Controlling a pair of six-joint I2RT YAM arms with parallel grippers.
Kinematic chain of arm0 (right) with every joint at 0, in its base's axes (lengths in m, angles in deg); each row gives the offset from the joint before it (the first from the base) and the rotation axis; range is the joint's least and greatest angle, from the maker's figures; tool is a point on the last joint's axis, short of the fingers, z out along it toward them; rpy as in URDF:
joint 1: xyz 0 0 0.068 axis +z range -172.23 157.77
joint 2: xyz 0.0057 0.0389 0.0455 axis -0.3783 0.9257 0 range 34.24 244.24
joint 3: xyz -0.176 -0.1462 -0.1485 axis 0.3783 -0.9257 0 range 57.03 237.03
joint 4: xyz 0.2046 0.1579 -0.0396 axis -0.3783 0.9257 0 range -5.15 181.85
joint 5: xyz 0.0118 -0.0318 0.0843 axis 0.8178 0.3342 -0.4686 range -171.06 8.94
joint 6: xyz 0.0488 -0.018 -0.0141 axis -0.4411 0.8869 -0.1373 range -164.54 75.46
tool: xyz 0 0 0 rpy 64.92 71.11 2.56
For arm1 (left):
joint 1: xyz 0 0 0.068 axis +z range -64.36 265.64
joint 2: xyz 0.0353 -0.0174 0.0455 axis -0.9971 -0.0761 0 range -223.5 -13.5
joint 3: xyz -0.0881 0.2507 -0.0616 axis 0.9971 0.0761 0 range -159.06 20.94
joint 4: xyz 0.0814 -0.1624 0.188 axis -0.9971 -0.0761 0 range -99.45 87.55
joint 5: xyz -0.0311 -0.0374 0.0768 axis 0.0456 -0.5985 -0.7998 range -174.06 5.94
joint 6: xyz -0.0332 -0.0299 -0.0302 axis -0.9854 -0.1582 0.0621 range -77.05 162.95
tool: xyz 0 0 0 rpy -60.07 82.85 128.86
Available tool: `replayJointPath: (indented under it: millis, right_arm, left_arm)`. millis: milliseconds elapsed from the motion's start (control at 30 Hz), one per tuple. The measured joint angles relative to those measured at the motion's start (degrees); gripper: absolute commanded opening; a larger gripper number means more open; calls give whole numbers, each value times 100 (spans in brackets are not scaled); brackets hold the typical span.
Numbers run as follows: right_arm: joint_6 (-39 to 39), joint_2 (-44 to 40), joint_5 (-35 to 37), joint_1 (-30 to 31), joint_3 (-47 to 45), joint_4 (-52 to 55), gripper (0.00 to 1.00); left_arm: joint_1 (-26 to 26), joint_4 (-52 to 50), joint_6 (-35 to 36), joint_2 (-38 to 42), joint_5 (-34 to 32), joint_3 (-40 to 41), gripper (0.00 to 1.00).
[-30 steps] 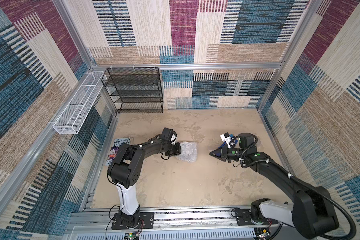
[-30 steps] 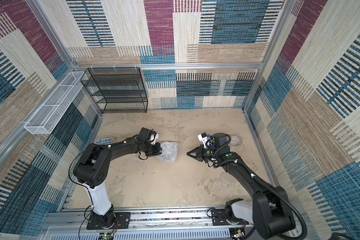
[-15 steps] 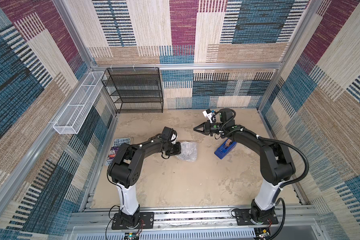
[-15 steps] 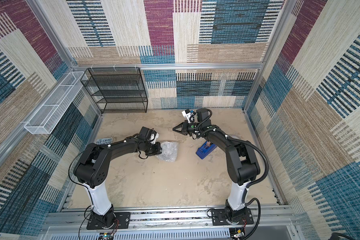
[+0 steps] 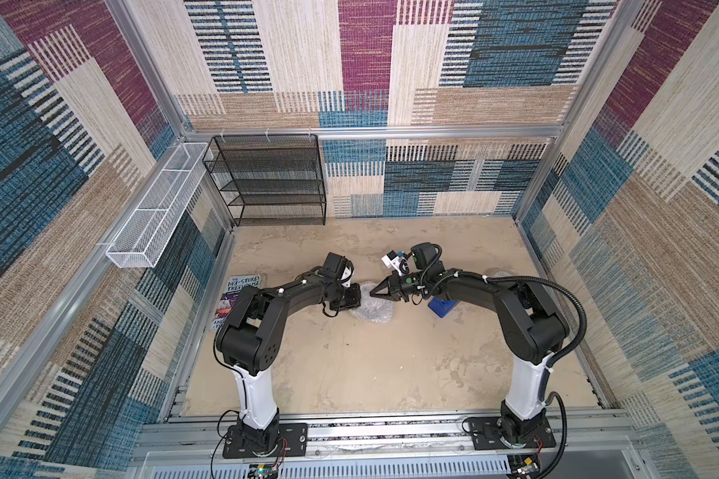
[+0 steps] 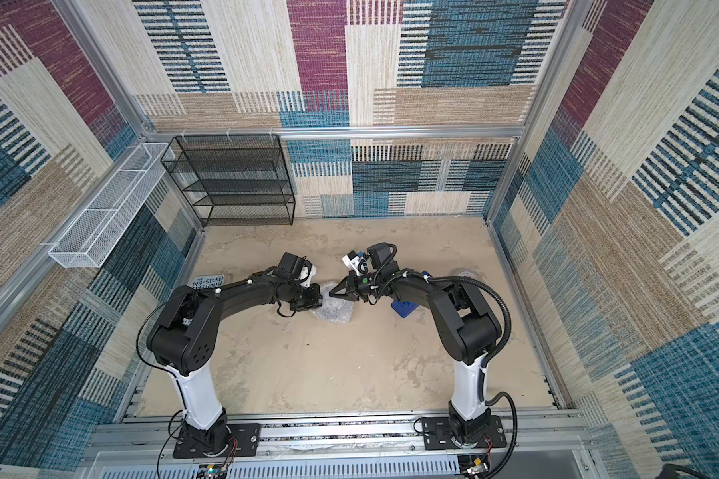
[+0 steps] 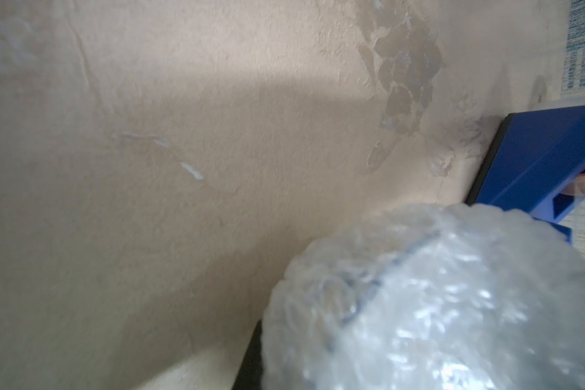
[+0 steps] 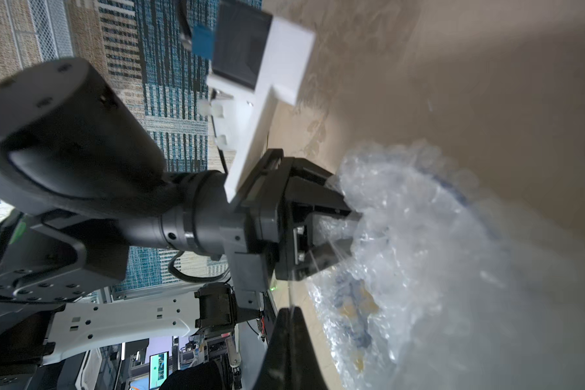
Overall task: Wrap bowls in bubble wrap
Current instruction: Stick the tape on the bubble wrap.
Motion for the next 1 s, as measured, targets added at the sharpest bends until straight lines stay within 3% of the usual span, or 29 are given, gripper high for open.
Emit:
replayJointPath:
  millis: [467,1000]
  right_arm:
    - [-417,166,111,306,-358,-275,0]
    - [-210,407,861,295,472,1279,0]
  left_arm:
    - [0,-76,17,0,-90,0,0]
    - [0,-79,15,15,-151,0,0]
